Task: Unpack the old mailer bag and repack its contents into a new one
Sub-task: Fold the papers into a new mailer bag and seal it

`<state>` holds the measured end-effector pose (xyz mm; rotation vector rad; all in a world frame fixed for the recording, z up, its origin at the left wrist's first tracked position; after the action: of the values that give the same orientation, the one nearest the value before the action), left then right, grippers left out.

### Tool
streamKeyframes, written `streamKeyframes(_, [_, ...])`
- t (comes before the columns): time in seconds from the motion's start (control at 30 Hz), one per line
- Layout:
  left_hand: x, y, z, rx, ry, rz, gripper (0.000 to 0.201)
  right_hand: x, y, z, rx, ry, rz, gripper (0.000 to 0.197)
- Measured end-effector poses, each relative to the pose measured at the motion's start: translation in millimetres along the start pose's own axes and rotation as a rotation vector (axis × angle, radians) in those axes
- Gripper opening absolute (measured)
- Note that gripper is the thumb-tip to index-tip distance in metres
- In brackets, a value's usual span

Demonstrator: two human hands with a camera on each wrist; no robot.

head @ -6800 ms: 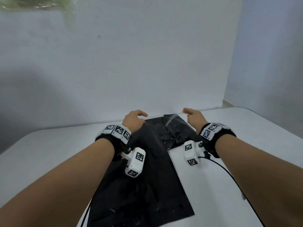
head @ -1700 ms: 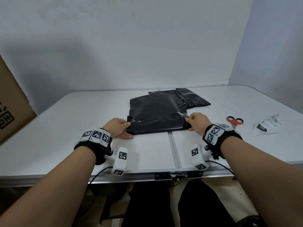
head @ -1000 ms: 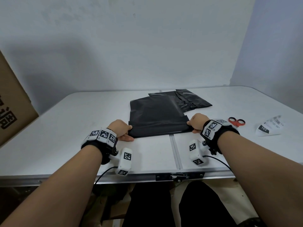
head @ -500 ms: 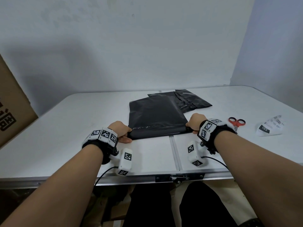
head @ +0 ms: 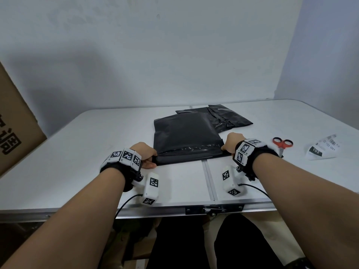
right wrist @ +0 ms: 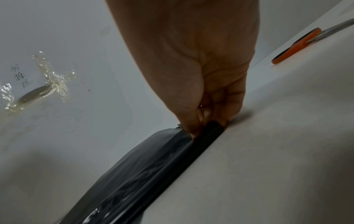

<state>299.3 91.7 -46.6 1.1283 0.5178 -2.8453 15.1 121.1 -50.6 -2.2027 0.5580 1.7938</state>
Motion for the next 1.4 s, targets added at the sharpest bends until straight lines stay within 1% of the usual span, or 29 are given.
streamKeyframes(0.07, [0,0,-1,0.009,-0.001,0.002,0.025,-2,-2,3,-0.021,-0.031,-0.009,0.022])
streamKeyframes(0.13, [0,1,0,0.044,-0.046,0.014,0.020,-5,-1,5,-0.018,-0.056,-0.019,0.016])
streamKeyframes(0.2, [1,0,-1,0.059,-0.041,0.021,0.019,-9,4,5,-0.010,-0.039,0.002,0.022])
streamKeyframes(0.27, [1,1,-2,0.069,-0.035,0.016,0.019,-18,8,-4,-0.032,0.104,0.055,0.017])
streamKeyframes(0.3, [0,1,-1,0.071,-0.038,0.014,0.019,-21,9,-12,-0.056,0.218,0.069,0.015])
streamKeyframes(0.33, [0,1,-1,0.072,-0.041,0.013,0.019,-23,8,-22,-0.058,0.389,0.050,0.017])
streamKeyframes(0.37, [0,1,-1,0.073,-0.041,0.011,0.018,-24,3,-33,-0.024,0.605,-0.025,0.016])
streamKeyframes(0.4, [-1,1,-2,0.073,-0.040,0.010,0.018,-23,-7,-45,0.016,0.807,-0.147,0.012])
streamKeyframes(0.43, [0,0,-2,0.073,-0.036,0.009,0.018,-21,-18,-58,0.058,0.967,-0.289,0.013])
streamKeyframes(0.47, [-1,0,-2,0.074,-0.036,0.009,0.018,-17,-28,-69,0.096,1.091,-0.428,0.018])
streamKeyframes(0.5, [-1,0,-2,0.073,-0.039,0.009,0.018,-12,-36,-78,0.121,1.176,-0.543,0.024])
streamKeyframes(0.53, [-1,0,-2,0.073,-0.042,0.009,0.019,-6,-42,-85,0.145,1.237,-0.621,0.029])
streamKeyframes(0.57, [-2,0,-2,0.074,-0.042,0.007,0.019,-1,-46,-89,0.176,1.281,-0.666,0.033])
streamKeyframes(0.6, [-2,1,-2,0.073,-0.041,0.003,0.019,5,-48,-90,0.211,1.325,-0.678,0.036])
streamKeyframes(0.67, [-2,1,-3,0.069,-0.043,-0.001,0.020,13,-46,-83,0.310,1.455,-0.637,0.041])
streamKeyframes(0.77, [-1,5,-4,0.072,-0.062,0.012,0.020,18,-35,-57,0.472,1.654,-0.515,0.048])
streamKeyframes(0.87, [0,8,-6,0.077,-0.054,0.021,0.020,16,-27,-26,0.563,1.732,-0.392,0.050])
streamKeyframes(0.97, [0,8,-5,0.058,-0.025,0.032,0.024,14,-20,-1,0.595,1.797,-0.274,0.048])
streamKeyframes(1.03, [-1,5,-4,0.027,0.090,0.019,0.035,16,-17,7,0.603,1.813,-0.238,0.047])
streamKeyframes(1.1, [-4,4,-3,0.049,0.228,0.006,0.044,18,-17,7,0.575,1.783,-0.215,0.044])
streamKeyframes(1.13, [-6,3,-2,0.062,0.274,0.000,0.045,20,-16,5,0.550,1.750,-0.200,0.042])
streamKeyframes(1.2, [-11,4,1,0.128,0.371,0.046,0.044,24,-15,2,0.514,1.692,-0.171,0.041])
streamKeyframes(1.27, [-17,0,8,0.240,0.457,0.170,0.042,24,-15,0,0.488,1.640,-0.170,0.040])
streamKeyframes(1.33, [-17,-7,20,0.394,0.466,0.294,0.036,19,-15,-1,0.415,1.515,-0.153,0.039])
streamKeyframes(1.37, [-13,-13,27,0.484,0.457,0.322,0.032,17,-15,-3,0.355,1.432,-0.121,0.037])
streamKeyframes(1.4, [-7,-18,35,0.565,0.448,0.314,0.031,11,-16,-8,0.281,1.346,-0.074,0.034])
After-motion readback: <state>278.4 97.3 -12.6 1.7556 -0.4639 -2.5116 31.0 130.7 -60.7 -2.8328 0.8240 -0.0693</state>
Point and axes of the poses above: each hand's wrist, its own y-axis towards the middle knuckle, its own x-axis out of the palm, z = x × y, the point moved 1 cm from there along y, towards the middle knuckle, and after that the axes turned 10 degrees about z, right-handed, at the moved point
